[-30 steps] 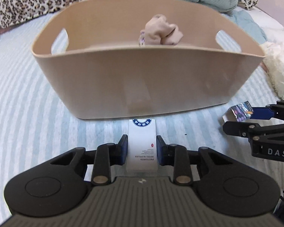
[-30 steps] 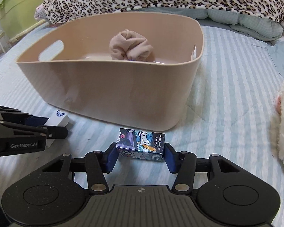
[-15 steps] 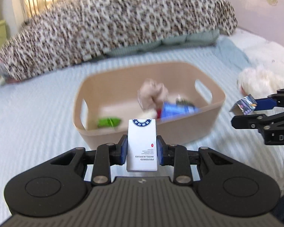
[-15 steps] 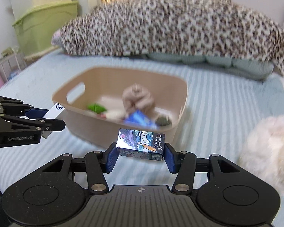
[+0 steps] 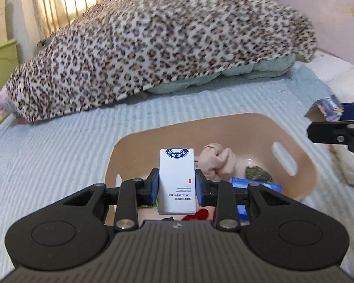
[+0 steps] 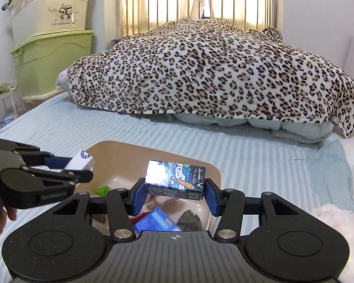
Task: Organize objects
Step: 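Drop the medicine box and card box into the basket, opening both tools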
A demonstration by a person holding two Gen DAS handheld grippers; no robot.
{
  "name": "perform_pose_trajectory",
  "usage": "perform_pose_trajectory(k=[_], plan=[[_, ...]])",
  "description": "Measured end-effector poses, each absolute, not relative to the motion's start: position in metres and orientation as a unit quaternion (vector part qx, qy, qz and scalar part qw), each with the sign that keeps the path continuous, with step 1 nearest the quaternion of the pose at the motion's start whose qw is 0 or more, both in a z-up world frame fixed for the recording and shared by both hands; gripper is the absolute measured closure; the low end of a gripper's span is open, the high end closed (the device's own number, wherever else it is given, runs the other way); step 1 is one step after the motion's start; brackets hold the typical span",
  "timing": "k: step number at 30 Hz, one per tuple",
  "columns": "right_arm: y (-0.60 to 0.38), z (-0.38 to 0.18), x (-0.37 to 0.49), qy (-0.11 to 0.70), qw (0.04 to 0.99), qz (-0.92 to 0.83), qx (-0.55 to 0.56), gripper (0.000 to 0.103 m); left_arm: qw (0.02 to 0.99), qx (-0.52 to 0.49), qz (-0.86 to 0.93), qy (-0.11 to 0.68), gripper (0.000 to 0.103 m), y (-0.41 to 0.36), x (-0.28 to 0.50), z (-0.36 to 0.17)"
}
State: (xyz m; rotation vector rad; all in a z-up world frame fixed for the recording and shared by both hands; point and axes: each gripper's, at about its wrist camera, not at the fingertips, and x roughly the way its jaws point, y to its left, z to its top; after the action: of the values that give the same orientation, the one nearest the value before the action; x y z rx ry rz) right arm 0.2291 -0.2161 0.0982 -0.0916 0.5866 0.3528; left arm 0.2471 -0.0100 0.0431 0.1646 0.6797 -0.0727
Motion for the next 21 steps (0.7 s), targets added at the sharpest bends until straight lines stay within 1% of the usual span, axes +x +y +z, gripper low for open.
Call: perform_pose_trajectory(k=[7,11,15,16,17,18,19,21], plan=[[-0.203,0.062,0.267,0.332,0.928,0.165,-0.042,0.055,0.919,0.077,-0.01,0.387,0.07,-0.015,0.289,0.004],[-0.198,0.04,0.28,0.367,0.915,0.161,-0.047,0.055,0.904,0.063,-0.002,0.423,0.07,-0.013,0.299,-0.016],[-0.196,0.022,0.286,0.392,0.904,0.16,-0.051,0.055,0.898,0.066,0.0,0.435,0.069,-0.012,0.3,-0.023],[-0.195,0.019,0.286,0.396,0.902,0.162,-0.056,0.054,0.897,0.065,-0.001,0.437,0.067,-0.013,0.298,-0.022],[-0.194,0.017,0.286,0.4,0.9,0.162,-0.06,0.054,0.897,0.06,-0.002,0.438,0.061,-0.012,0.297,-0.02],[-0.194,0.016,0.285,0.403,0.899,0.161,-0.062,0.044,0.897,0.054,-0.001,0.438,0.045,-0.011,0.295,-0.017],[-0.195,0.016,0.283,0.404,0.899,0.16,-0.061,0.044,0.9,0.047,0.001,0.434,0.032,-0.01,0.293,-0.012],[-0.199,0.021,0.278,0.402,0.9,0.158,-0.054,0.042,0.906,0.039,0.0,0.422,0.027,-0.01,0.285,-0.001]])
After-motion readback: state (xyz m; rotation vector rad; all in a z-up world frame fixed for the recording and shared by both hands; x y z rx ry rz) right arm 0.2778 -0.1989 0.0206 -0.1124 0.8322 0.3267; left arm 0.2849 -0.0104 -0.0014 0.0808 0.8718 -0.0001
